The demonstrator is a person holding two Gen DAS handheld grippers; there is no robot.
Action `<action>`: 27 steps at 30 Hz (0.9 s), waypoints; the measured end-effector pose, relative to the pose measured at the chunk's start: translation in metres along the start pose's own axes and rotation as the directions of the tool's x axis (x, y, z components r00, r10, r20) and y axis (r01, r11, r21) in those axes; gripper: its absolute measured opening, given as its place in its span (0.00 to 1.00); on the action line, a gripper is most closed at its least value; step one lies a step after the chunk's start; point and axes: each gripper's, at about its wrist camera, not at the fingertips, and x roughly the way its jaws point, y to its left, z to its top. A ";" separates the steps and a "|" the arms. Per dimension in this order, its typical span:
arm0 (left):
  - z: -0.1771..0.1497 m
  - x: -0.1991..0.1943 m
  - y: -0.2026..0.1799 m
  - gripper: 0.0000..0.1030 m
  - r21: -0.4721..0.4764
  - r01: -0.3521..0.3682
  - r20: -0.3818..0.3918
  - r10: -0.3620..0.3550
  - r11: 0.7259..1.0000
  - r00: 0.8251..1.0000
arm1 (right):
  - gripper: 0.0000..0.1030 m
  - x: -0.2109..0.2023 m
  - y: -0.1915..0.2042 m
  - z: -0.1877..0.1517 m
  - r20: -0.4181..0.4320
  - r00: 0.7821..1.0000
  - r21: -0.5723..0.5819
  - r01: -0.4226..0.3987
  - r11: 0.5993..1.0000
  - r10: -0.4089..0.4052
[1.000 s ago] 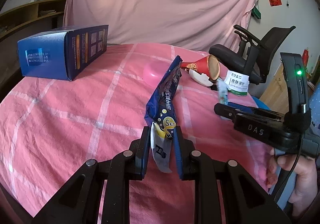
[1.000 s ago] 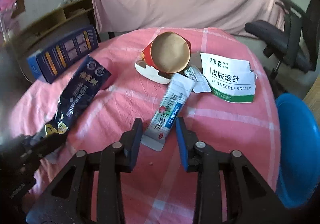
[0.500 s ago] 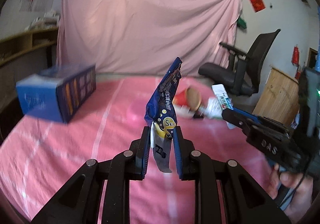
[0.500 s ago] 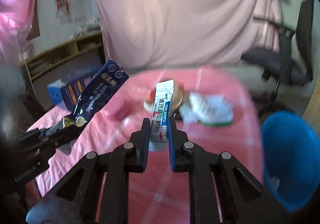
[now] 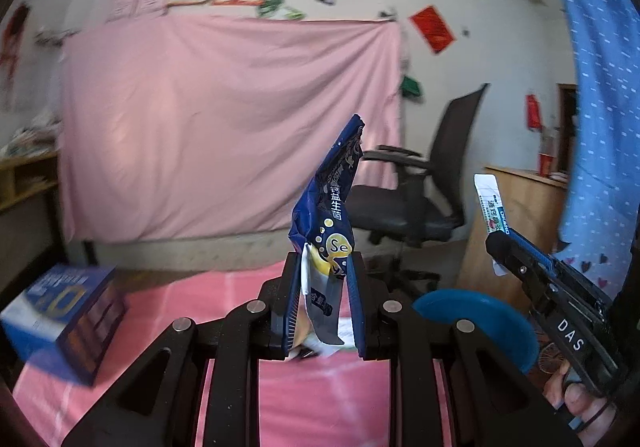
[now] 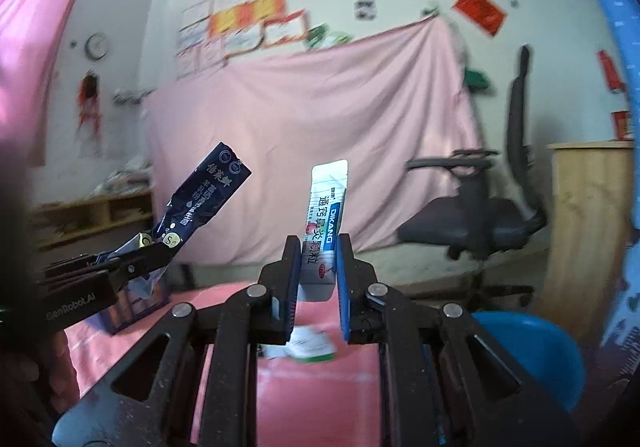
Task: Collect trash
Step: 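Carry both items over the blue basin and open both tools to drop them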
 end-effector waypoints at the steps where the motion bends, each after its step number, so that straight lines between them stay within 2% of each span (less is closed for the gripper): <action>1: 0.003 0.006 -0.005 0.18 0.007 0.017 -0.004 -0.017 1.000 1.000 | 0.42 -0.001 -0.006 0.001 0.004 1.000 0.008 0.027 1.000 -0.027; 4: 0.010 0.026 -0.025 0.18 0.018 0.078 -0.026 -0.078 0.997 0.997 | 0.42 -0.002 -0.025 0.004 -0.009 0.996 0.035 0.087 0.996 -0.087; 12: 0.007 0.080 -0.084 0.18 0.068 0.209 -0.132 -0.199 0.976 0.971 | 0.42 0.004 -0.084 -0.010 -0.151 0.968 0.135 0.222 0.966 -0.201; 20: -0.021 0.123 -0.126 0.18 0.087 0.269 -0.242 -0.242 0.959 0.940 | 0.43 0.015 -0.140 -0.030 -0.326 0.923 0.236 0.290 0.927 -0.206; 24: -0.034 0.145 -0.135 0.19 0.076 0.288 -0.311 -0.252 0.954 0.916 | 0.43 0.019 -0.161 -0.043 -0.382 0.904 0.276 0.313 0.909 -0.195; 27: -0.040 0.160 -0.139 0.19 0.050 0.299 -0.369 -0.261 0.953 0.892 | 0.44 0.021 -0.173 -0.052 -0.414 0.891 0.304 0.327 0.895 -0.185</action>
